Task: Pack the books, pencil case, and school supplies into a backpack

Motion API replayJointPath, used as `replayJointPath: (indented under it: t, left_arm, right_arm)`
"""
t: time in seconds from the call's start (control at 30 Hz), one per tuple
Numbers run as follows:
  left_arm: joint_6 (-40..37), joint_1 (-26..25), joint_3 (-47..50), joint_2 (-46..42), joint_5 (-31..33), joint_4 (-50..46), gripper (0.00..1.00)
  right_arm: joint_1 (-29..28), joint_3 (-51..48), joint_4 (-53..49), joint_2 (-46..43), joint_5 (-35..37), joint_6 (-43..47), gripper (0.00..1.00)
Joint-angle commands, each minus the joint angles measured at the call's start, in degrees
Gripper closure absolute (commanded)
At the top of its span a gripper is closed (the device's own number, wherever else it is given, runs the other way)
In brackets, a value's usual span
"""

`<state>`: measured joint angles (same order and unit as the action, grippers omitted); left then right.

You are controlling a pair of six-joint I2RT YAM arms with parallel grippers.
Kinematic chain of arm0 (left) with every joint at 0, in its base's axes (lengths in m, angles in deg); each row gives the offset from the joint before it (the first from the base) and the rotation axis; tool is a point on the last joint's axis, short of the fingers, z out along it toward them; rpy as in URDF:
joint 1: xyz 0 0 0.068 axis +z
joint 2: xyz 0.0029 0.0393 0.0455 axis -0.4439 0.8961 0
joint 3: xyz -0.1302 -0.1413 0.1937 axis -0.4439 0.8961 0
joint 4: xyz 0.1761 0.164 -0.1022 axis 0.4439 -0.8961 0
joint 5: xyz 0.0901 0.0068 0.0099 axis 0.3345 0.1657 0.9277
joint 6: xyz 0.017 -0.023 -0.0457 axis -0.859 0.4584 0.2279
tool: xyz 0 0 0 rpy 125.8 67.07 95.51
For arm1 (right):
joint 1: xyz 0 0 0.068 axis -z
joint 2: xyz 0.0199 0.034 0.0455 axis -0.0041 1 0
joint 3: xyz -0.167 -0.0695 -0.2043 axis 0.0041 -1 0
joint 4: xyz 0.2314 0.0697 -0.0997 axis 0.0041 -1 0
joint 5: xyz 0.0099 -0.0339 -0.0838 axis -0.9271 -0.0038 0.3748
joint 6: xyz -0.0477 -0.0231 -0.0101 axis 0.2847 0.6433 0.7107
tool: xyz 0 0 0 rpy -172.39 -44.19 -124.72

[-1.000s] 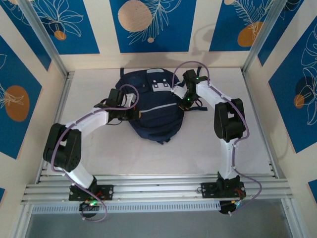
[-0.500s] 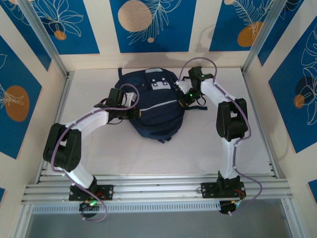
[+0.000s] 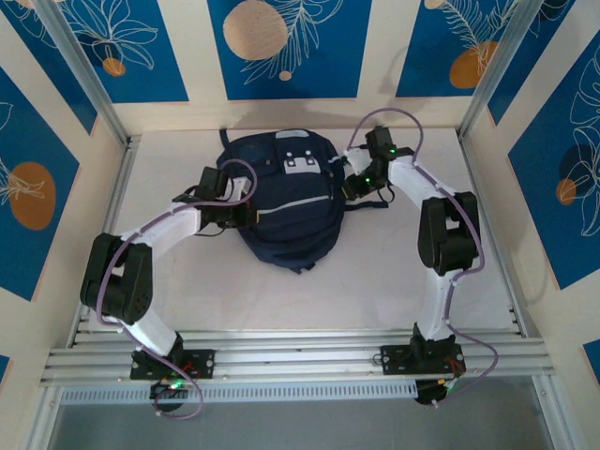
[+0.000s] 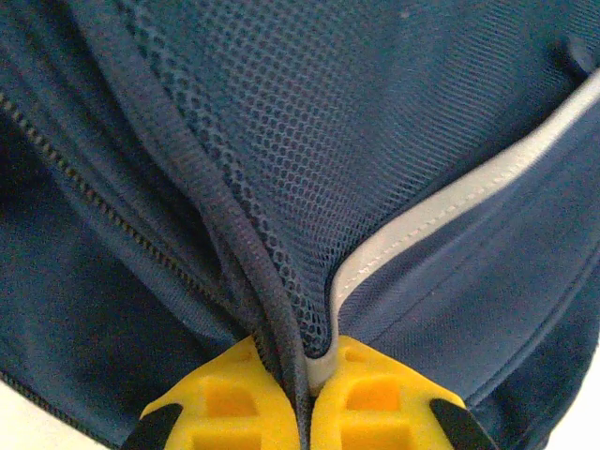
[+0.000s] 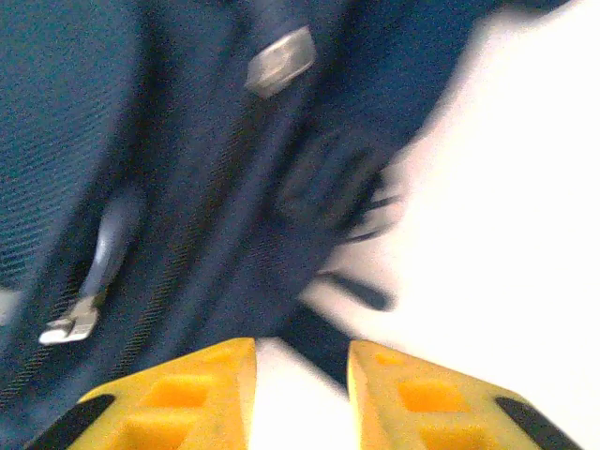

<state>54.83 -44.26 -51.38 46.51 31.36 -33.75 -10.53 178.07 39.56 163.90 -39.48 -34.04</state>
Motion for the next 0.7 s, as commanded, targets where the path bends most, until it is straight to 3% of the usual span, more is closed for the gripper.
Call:
replayJointPath:
  t: [0.0, 0.07, 0.13, 0.2, 0.23, 0.3, 0.33, 0.37, 0.4, 0.47, 0.6, 0.67]
  left_arm:
    - [-1.88, 0.85, -0.69, -1.09, -2.52, -5.30, 1.00]
    - [-1.23, 0.85, -0.55, -1.49, -2.37, -4.97, 1.00]
    - [-0.53, 0.78, -0.34, -2.46, -1.31, -4.88, 0.83]
    - [-0.17, 0.83, 0.02, -3.70, 0.87, -4.75, 0.64]
    - [0.13, 0.82, 0.44, -4.64, 2.90, -4.58, 0.51]
    - [0.15, 0.91, 1.61, -6.89, 7.93, -3.73, 0.35]
    - [-0.06, 0.95, 2.36, -8.33, 11.24, -3.30, 0.22]
    - [-0.18, 0.95, 3.04, -9.61, 14.63, -2.94, 0.13]
    - [-0.73, 1.00, 3.75, -11.13, 18.31, -2.45, 0.05]
    - [-1.70, 1.12, 5.43, -13.90, 24.74, -1.04, 0.00]
    - [-4.85, 1.95, 11.32, -19.54, 36.45, 5.38, 0.00]
    - [-8.94, 2.37, 15.19, -21.39, 40.89, 10.41, 0.00]
  right_arm:
    - [2.24, -2.20, 4.46, -5.92, 3.75, -2.39, 0.64]
    - [2.33, -3.75, 4.33, -7.85, 4.33, -3.81, 0.63]
    - [2.58, -6.75, 4.83, -10.48, 4.60, -6.03, 0.61]
    - [2.93, -11.13, 6.55, -13.32, 5.52, -8.84, 0.52]
    - [3.05, -14.11, 8.23, -14.99, 6.02, -10.15, 0.48]
    - [3.55, -20.18, 13.01, -18.21, 7.44, -12.78, 0.48]
    - [3.91, -23.77, 16.40, -19.89, 7.95, -14.25, 0.36]
    - [4.41, -26.62, 19.38, -21.14, 8.18, -15.49, 0.10]
    - [4.92, -29.72, 22.74, -22.42, 8.09, -16.86, 0.06]
    - [5.90, -34.41, 28.59, -24.34, 8.09, -19.11, 0.00]
    - [7.79, -44.16, 46.46, -26.54, 8.49, -21.33, 0.00]
    - [7.84, -44.41, 46.96, -26.40, 12.29, -20.61, 0.00]
